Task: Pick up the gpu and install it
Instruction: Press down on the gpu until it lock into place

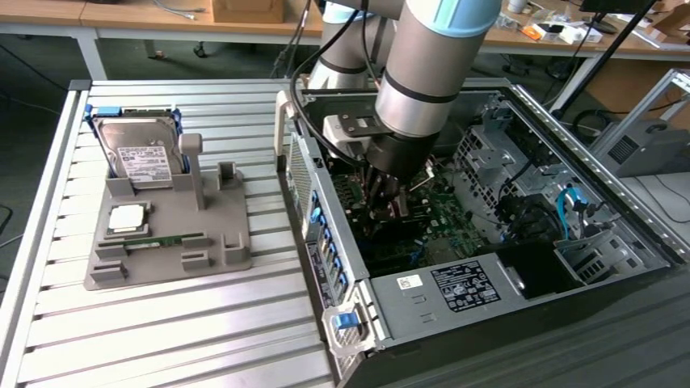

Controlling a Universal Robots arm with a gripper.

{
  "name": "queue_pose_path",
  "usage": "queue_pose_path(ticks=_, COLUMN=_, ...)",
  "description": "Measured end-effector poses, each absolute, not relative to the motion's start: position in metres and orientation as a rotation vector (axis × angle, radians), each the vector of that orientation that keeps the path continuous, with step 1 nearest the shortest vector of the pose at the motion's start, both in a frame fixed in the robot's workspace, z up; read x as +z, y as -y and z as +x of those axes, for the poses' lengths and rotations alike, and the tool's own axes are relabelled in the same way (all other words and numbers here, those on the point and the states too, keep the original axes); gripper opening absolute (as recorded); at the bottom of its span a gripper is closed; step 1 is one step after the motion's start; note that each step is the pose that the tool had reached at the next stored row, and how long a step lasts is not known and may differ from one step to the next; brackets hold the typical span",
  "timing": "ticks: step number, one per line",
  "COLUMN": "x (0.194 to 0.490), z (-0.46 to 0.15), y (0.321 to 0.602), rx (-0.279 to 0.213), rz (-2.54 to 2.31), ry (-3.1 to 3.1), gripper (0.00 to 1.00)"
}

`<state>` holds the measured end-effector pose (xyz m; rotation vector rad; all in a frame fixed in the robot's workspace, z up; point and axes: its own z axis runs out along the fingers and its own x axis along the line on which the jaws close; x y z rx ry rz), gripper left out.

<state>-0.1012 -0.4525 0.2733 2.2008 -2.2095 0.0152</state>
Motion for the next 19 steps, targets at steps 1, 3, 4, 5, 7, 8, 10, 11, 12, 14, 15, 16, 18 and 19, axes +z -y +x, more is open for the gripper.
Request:
queue_pose_path(ticks=1, x=0.273, z=-0.101, y=0.453, rx=0.015, rz=2.201, ry=2.21, gripper=0.11)
queue_pose_path(ticks=3, x=0.274, z=-0.101, y=0.452, rx=0.015, rz=2.201, ry=2.21, gripper=0.11)
queue_pose_path(ticks=4, x=0.275, z=-0.101, y=0.452, rx=0.015, rz=2.202, ry=2.211, gripper=0.11)
queue_pose_path(ticks=5, x=0.276, z=-0.101, y=0.452, rx=0.015, rz=2.202, ry=2.211, gripper=0.11)
queue_pose_path(ticks=7, x=0.28, z=-0.101, y=0.452, rx=0.016, rz=2.202, ry=2.21, gripper=0.11)
queue_pose_path(ticks=8, x=0.281, z=-0.101, y=0.453, rx=0.016, rz=2.201, ry=2.21, gripper=0.11)
queue_pose_path(ticks=10, x=0.283, z=-0.101, y=0.453, rx=0.016, rz=2.201, ry=2.21, gripper=0.11)
queue_pose_path(ticks=11, x=0.284, z=-0.101, y=0.453, rx=0.016, rz=2.201, ry=2.21, gripper=0.11)
queue_pose_path(ticks=12, x=0.284, z=-0.102, y=0.456, rx=0.016, rz=2.201, ry=2.21, gripper=0.11)
queue_pose_path(ticks=14, x=0.284, z=-0.102, y=0.46, rx=0.016, rz=2.201, ry=2.21, gripper=0.11)
queue_pose_path(ticks=15, x=0.283, z=-0.102, y=0.46, rx=0.016, rz=2.201, ry=2.21, gripper=0.11)
queue_pose_path(ticks=16, x=0.282, z=-0.102, y=0.46, rx=0.016, rz=2.201, ry=2.21, gripper=0.11)
queue_pose_path(ticks=18, x=0.281, z=-0.103, y=0.46, rx=0.016, rz=2.201, ry=2.21, gripper=0.11)
queue_pose_path(ticks=19, x=0.28, z=-0.103, y=0.459, rx=0.016, rz=2.201, ry=2.21, gripper=0.11)
